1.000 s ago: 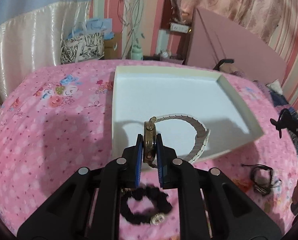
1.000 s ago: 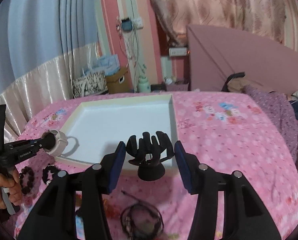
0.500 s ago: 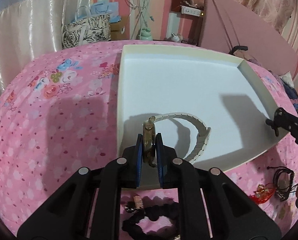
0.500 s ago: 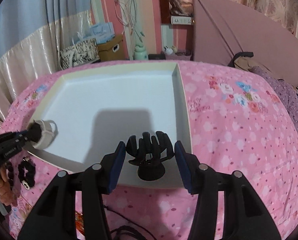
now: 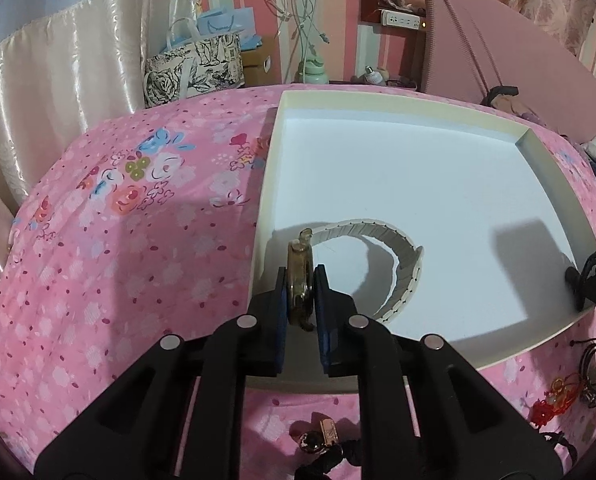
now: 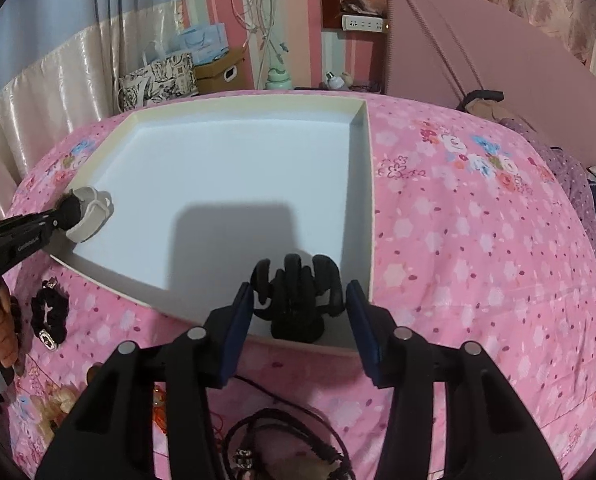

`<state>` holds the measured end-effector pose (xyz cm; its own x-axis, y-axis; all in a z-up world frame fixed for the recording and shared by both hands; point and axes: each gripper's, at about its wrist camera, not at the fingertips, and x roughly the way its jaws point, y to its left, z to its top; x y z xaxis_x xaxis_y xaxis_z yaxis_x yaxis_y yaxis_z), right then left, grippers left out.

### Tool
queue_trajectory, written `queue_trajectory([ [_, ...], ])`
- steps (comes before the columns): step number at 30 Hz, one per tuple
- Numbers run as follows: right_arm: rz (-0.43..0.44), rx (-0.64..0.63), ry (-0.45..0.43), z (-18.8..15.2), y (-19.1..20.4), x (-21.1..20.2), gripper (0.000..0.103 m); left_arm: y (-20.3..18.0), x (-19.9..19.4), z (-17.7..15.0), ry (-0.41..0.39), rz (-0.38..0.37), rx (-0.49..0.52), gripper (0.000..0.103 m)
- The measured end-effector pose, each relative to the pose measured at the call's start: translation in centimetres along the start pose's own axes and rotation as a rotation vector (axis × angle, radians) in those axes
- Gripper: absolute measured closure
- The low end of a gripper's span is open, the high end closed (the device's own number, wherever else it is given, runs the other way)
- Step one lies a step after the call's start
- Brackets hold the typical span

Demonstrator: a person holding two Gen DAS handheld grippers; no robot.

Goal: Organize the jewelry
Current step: 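Carry the clip and watch into the white tray and open both tools, then withdraw both tools from the tray back over the remaining jewelry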

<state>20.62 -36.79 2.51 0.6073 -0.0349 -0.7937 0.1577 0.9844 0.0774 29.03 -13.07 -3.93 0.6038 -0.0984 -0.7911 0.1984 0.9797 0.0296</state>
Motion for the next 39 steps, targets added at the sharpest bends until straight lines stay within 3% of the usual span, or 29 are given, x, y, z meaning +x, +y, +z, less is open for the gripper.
queue_trajectory([
  [5,0.0,0.009,-0.015,0.0,0.0,0.0,0.054,-0.1,0.0,-0.7,-0.004,-0.023,0.014,0.09],
  [10,-0.018,-0.014,-0.016,0.2,1.0,0.1,0.053,-1.0,0.1,-1.0,-0.01,0.014,0.058,0.089],
  [11,-0.018,-0.01,-0.024,0.2,1.1,-0.1,0.048,-1.1,0.1,-0.9,-0.007,0.009,0.057,0.086],
  [13,0.022,0.001,-0.07,0.3,1.1,-0.8,0.032,-1.5,0.0,-0.8,-0.012,-0.015,0.063,0.073],
  [16,0.057,0.021,-0.162,0.2,0.9,-2.8,0.025,-2.1,-0.5,-0.8,-0.025,-0.02,0.081,0.058],
  [18,0.075,0.046,-0.224,0.0,0.4,-4.8,0.024,-2.5,-1.6,-0.7,-0.059,-0.016,0.092,0.027],
  [20,0.091,0.059,-0.265,-0.4,0.0,-6.4,0.024,-2.7,-2.9,-0.9,-0.081,-0.053,0.09,0.01],
  [24,0.101,0.076,-0.315,-2.2,-1.3,-9.5,0.021,-3.4,-5.3,-1.3,-0.124,-0.07,0.115,0.01],
  [28,0.102,0.102,-0.355,-5.7,-3.5,-12.3,0.016,-2.3,-8.3,-2.8,-0.175,-0.092,0.059,0.01],
  [34,-0.026,0.115,-0.359,-13.1,-6.6,-14.8,0.016,0.6,-15.1,-9.7,-0.318,0.019,0.065,0.006],
  [39,-0.06,0.149,-0.382,-17.3,-7.7,-17.4,0.016,4.3,-19.9,-17.1,-0.406,0.094,0.043,0.005],
])
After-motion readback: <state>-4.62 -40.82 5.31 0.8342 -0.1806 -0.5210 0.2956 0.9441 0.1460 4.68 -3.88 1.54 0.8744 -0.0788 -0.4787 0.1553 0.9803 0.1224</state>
